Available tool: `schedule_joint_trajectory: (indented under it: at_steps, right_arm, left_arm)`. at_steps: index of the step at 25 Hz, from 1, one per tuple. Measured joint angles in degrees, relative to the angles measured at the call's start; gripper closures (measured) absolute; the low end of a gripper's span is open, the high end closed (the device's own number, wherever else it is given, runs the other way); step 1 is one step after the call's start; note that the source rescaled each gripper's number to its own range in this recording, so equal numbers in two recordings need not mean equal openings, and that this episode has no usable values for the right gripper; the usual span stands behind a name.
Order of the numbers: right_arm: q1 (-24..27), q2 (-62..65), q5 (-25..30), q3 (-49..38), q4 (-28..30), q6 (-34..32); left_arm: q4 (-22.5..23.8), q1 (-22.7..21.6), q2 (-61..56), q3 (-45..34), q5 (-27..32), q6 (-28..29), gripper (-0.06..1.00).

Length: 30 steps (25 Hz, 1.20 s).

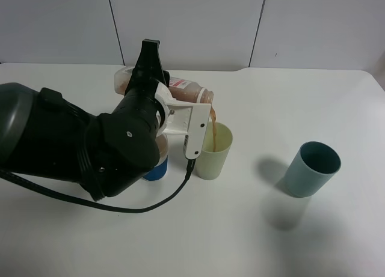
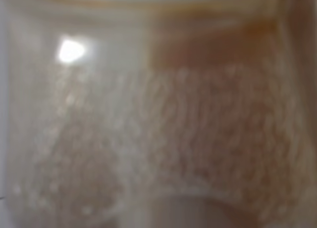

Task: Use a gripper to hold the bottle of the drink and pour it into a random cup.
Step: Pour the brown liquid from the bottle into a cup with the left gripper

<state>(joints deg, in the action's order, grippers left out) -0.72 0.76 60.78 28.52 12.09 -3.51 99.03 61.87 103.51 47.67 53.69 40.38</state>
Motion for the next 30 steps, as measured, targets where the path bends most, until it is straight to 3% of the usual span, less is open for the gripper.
schedule_joint_trajectory:
  at_steps: [30]
  right_arm:
    - [0.0,0.0,0.0,0.0,0.0,0.0]
  left_arm:
    - [0.0,0.0,0.0,0.0,0.9,-1.3,0.94]
